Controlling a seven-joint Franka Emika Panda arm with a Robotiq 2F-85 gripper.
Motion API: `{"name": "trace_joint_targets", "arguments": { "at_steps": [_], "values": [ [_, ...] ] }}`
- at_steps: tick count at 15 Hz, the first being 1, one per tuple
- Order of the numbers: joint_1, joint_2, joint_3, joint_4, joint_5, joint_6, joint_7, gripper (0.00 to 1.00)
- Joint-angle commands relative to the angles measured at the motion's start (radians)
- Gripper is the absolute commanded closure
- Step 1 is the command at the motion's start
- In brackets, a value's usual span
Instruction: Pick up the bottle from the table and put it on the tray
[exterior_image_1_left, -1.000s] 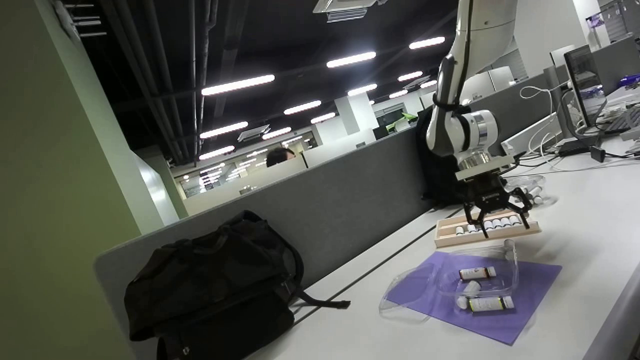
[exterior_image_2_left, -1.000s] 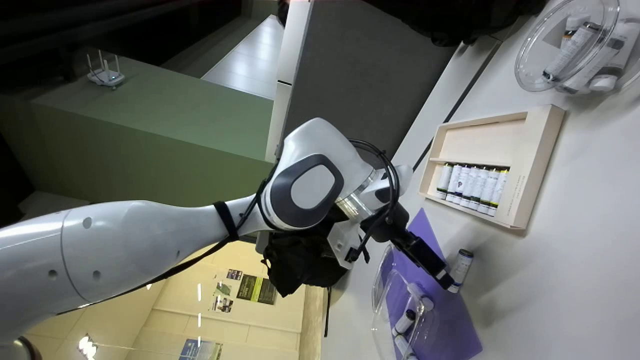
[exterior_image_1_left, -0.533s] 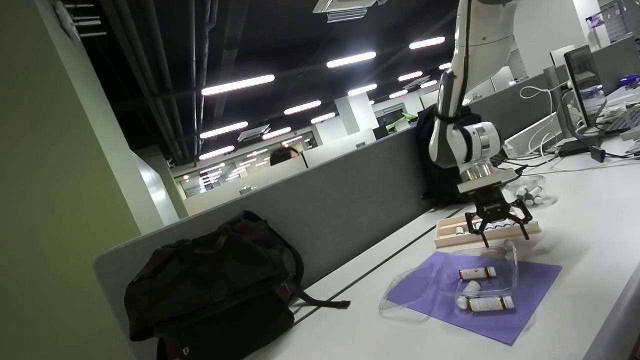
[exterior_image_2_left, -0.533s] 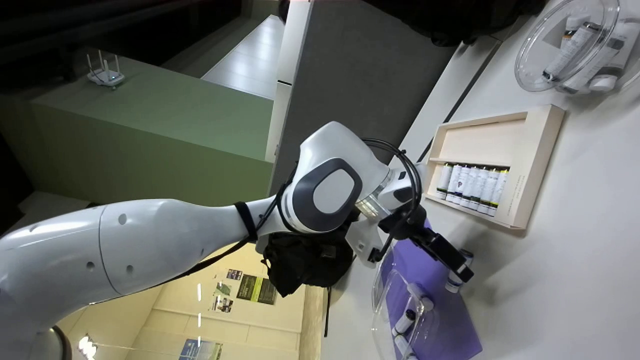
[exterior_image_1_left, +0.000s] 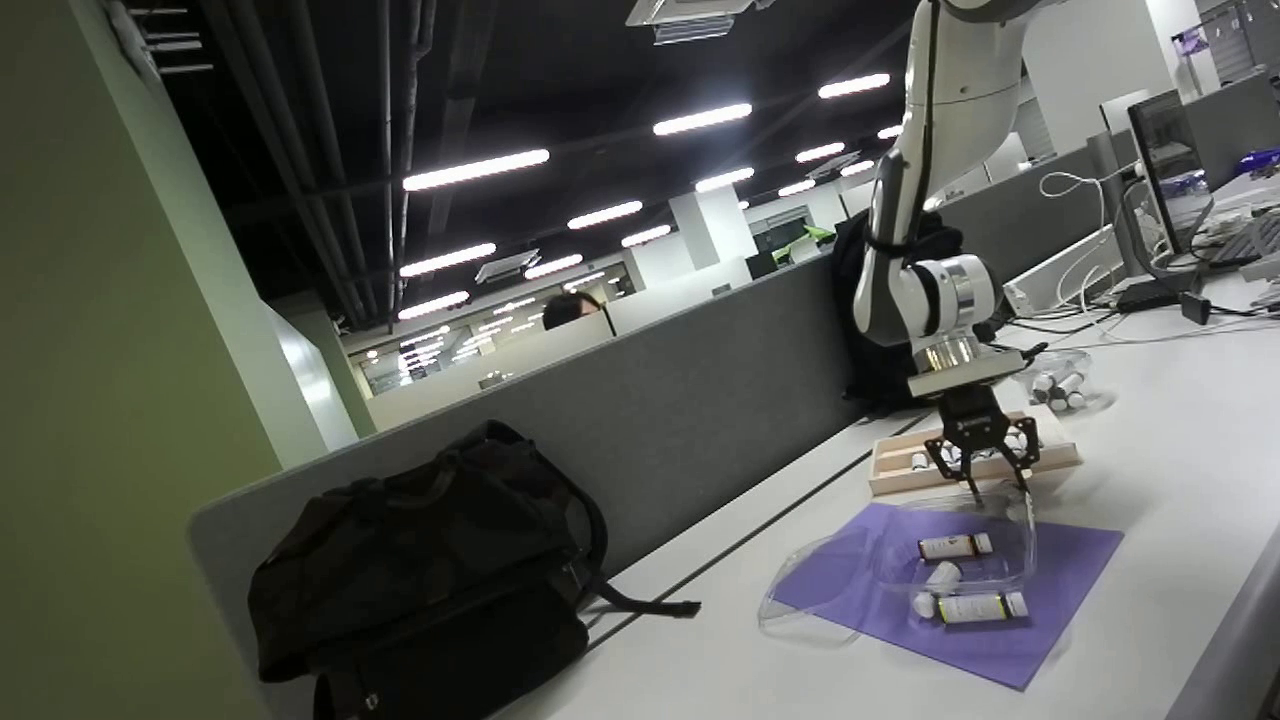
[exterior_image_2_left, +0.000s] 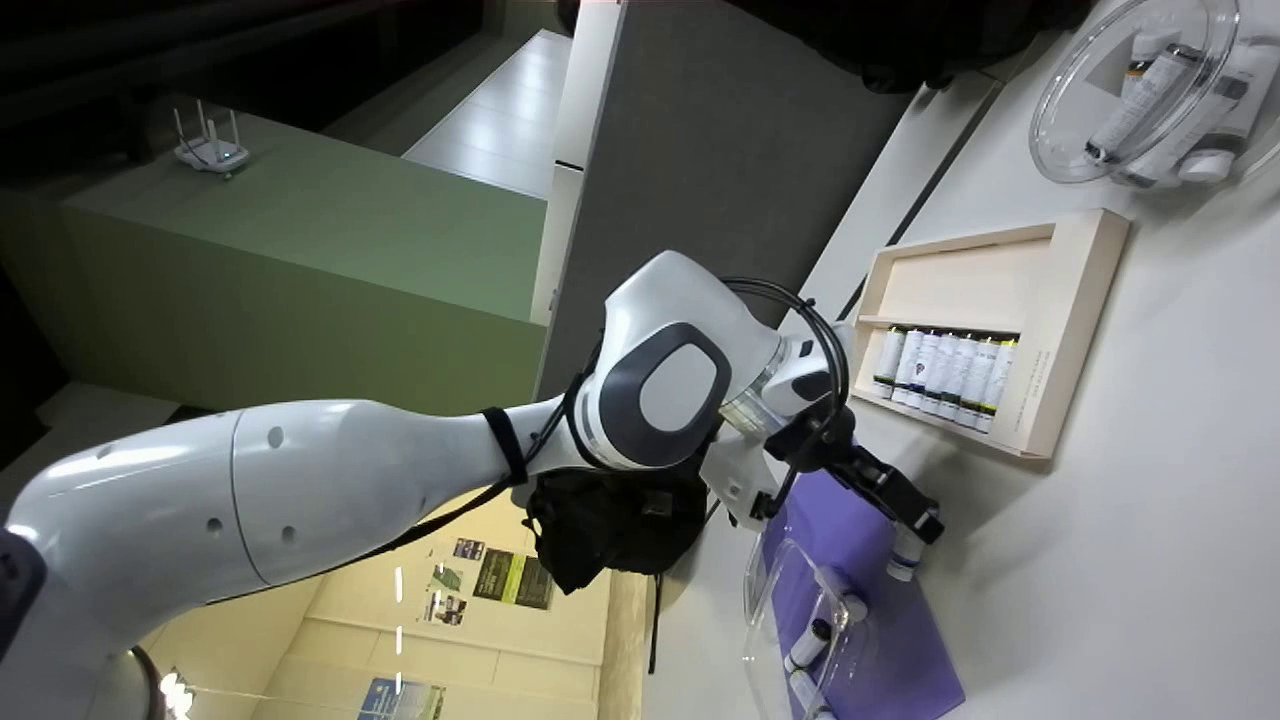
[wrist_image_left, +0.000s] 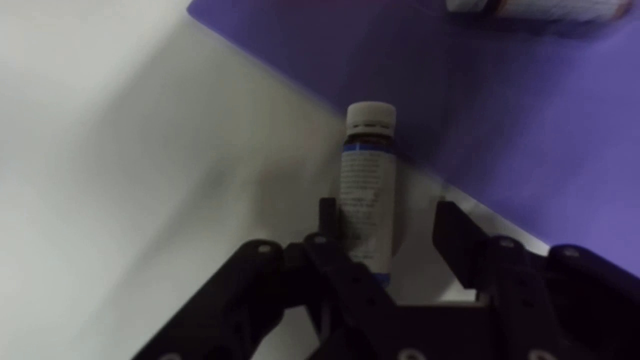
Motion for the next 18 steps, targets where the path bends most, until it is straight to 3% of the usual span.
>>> {"name": "trace_joint_targets", "arguments": {
  "at_steps": [1, 4, 11, 18],
  "values": [
    [-0.013, 0.005, 0.009, 0.030, 0.001, -0.020, 0.012, 0.77],
    [-0.017, -0.002, 0.009, 0.053, 0.002, -0.046, 0.019, 0.97],
    [-0.033, -0.030, -0.001, 0.155, -0.019, -0.083, 0.002, 0.93],
    [-0.036, 0.014, -0.023, 0.339, -0.086, -0.074, 0.010, 0.93]
  ]
}}
